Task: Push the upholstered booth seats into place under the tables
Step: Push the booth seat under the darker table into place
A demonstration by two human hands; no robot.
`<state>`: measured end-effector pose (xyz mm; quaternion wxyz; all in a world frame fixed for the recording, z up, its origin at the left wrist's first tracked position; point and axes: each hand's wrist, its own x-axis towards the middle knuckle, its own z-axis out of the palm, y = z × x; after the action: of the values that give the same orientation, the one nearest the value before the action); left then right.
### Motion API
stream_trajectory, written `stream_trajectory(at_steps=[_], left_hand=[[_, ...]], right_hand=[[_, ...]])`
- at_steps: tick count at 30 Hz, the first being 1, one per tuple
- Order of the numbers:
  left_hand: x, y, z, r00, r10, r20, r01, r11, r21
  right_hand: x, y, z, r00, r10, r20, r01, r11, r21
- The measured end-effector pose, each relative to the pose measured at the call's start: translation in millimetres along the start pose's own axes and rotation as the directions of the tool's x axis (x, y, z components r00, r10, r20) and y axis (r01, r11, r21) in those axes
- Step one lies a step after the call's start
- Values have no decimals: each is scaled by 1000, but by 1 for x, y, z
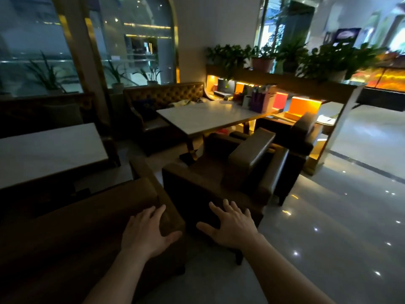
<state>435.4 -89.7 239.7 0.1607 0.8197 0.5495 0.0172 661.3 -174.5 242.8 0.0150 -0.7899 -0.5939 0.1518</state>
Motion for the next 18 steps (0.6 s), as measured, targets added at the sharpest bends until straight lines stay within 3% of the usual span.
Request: stream_trajectory(at_steps=[9, 18], left_hand=[[58, 204, 41, 986, 157, 62, -159, 987, 26], [172, 331, 103, 959, 250, 130, -247, 968, -45]], right_hand=[[-12, 208, -42, 988, 149, -30, -147, 987, 59], [67, 361, -54, 976, 217, -31, -216, 976, 37]])
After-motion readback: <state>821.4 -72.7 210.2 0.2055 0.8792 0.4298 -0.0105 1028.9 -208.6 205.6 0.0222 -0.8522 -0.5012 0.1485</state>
